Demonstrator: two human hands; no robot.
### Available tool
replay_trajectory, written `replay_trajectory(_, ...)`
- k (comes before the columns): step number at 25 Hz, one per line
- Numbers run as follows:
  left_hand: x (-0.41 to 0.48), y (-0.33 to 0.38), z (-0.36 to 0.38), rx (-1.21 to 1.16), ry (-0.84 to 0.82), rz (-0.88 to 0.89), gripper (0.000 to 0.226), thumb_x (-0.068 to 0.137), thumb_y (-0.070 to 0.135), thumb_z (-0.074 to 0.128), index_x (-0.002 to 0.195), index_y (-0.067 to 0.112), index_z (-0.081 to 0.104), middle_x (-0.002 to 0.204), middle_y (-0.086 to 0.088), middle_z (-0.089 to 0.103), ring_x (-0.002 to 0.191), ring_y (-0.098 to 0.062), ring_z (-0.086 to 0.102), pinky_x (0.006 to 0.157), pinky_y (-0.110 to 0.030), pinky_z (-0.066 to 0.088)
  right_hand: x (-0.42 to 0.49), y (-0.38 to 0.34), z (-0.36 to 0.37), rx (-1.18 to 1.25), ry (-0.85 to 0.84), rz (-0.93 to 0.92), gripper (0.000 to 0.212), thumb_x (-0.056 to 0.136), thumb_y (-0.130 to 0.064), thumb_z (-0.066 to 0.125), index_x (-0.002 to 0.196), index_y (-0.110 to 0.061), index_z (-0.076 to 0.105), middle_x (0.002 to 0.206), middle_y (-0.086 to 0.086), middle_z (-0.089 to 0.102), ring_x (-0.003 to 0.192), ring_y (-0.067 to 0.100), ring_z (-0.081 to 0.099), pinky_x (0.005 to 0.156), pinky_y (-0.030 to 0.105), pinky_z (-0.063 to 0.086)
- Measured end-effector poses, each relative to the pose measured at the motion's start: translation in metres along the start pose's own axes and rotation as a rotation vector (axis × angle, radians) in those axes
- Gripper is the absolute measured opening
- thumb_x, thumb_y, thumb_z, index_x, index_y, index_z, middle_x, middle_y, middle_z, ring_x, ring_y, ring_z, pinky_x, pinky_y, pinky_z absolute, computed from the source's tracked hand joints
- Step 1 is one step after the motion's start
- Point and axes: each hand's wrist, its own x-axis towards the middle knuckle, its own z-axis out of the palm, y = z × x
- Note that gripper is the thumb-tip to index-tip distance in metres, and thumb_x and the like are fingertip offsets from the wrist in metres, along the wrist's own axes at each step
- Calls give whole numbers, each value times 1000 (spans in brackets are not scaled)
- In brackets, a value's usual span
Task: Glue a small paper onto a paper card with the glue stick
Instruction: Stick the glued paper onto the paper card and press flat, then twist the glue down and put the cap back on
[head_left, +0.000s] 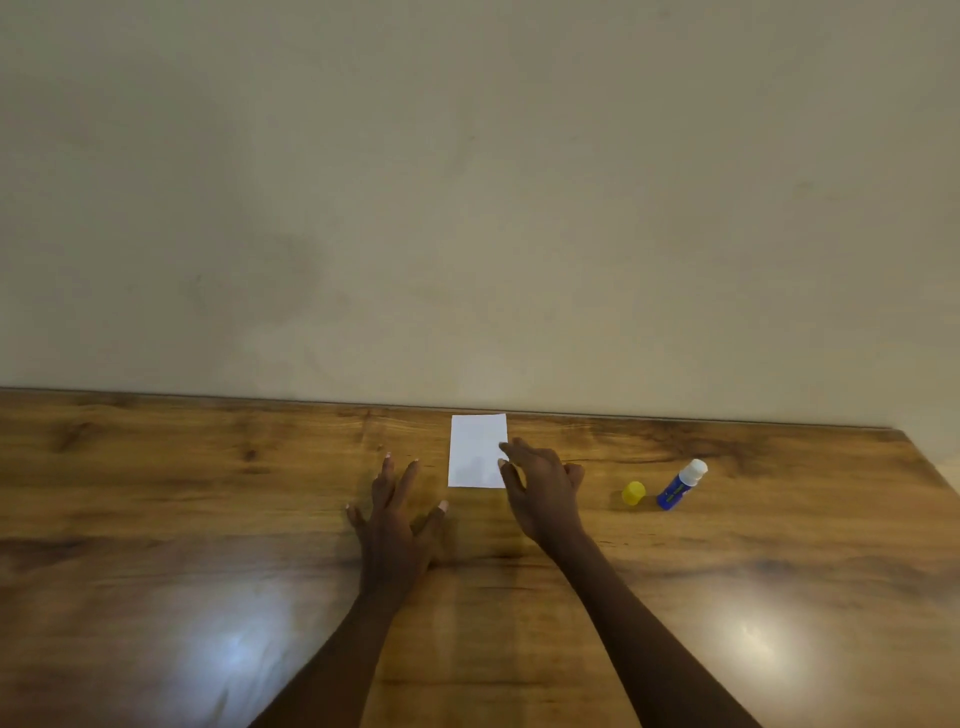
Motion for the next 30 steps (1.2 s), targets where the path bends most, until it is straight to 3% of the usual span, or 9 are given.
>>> replay_trajectory(4, 17, 66, 16, -6, -103, 89, 66, 78, 36, 65, 134, 13, 39, 149, -8, 30, 139, -26, 24, 114, -52, 5, 2, 40, -48, 26, 287, 91, 31, 87, -22, 52, 117, -15, 57, 130, 6, 57, 122, 25, 46, 96, 44, 23)
replay_trajectory(6, 18, 104, 34, -102, -227, 120, 70, 77, 33, 68, 135, 13, 36, 148, -8, 33, 138, -26, 25, 115, -45, 10, -2, 66, -74, 49, 427, 149, 37, 82, -35, 57, 114, -17, 58, 127, 5, 59, 121, 28, 47, 94, 47, 24)
replay_trajectory(8, 14, 129, 58, -167, -349, 110, 75, 73, 31, 72, 136, 15, 35, 146, -8, 37, 135, -28, 30, 110, -40, 26, -12, 91, -96, 112, 521, 197, 53, 73, -48, 58, 118, -20, 55, 128, 4, 57, 120, 26, 46, 87, 41, 24)
replay_trajectory(13, 5, 152, 116, -113, -508, 79, 73, 73, 26, 72, 136, 20, 35, 137, -8, 49, 126, -27, 43, 100, -36, 41, -31, 147, -97, 324, 389, 321, 76, 62, -32, 79, 128, -17, 43, 133, 10, 50, 108, 27, 53, 89, 54, 44)
replay_trajectory(19, 6, 151, 145, -54, -441, 131, 55, 80, 17, 64, 131, 19, 43, 134, -4, 51, 125, -27, 42, 107, -36, 32, -18, 168, -67, 413, 230, 386, 53, 70, -12, 73, 119, -9, 54, 122, 15, 59, 100, 25, 54, 87, 44, 48)
replay_trajectory(24, 11, 156, 135, -173, -366, 157, 34, 81, 16, 63, 114, 10, 58, 117, -8, 62, 108, -25, 54, 91, -30, 41, -12, 168, -68, 417, 245, 350, 36, 75, -8, 68, 110, -4, 60, 111, 16, 65, 98, 27, 57, 82, 36, 44)
replay_trajectory(26, 21, 166, 116, -269, -316, 143, 25, 82, 14, 61, 106, 6, 60, 104, -12, 66, 98, -27, 59, 79, -28, 43, -7, 157, -82, 449, 278, 310, 29, 77, -8, 66, 105, -2, 60, 101, 15, 66, 89, 23, 56, 76, 33, 44)
replay_trajectory(28, 39, 187, 86, -341, -237, 166, 16, 84, 11, 57, 97, 3, 60, 90, -14, 66, 84, -28, 60, 69, -27, 41, 5, 132, -106, 506, 292, 216, 15, 80, -11, 63, 93, -4, 61, 81, 8, 62, 75, 17, 53, 65, 18, 41)
replay_trajectory(30, 62, 217, 46, -421, -128, 197, 17, 85, 9, 55, 99, 2, 60, 89, -15, 66, 81, -27, 59, 67, -23, 39, 20, 98, -136, 562, 326, 107, 9, 83, -14, 60, 88, -6, 60, 75, 4, 58, 68, 14, 50, 59, 14, 38)
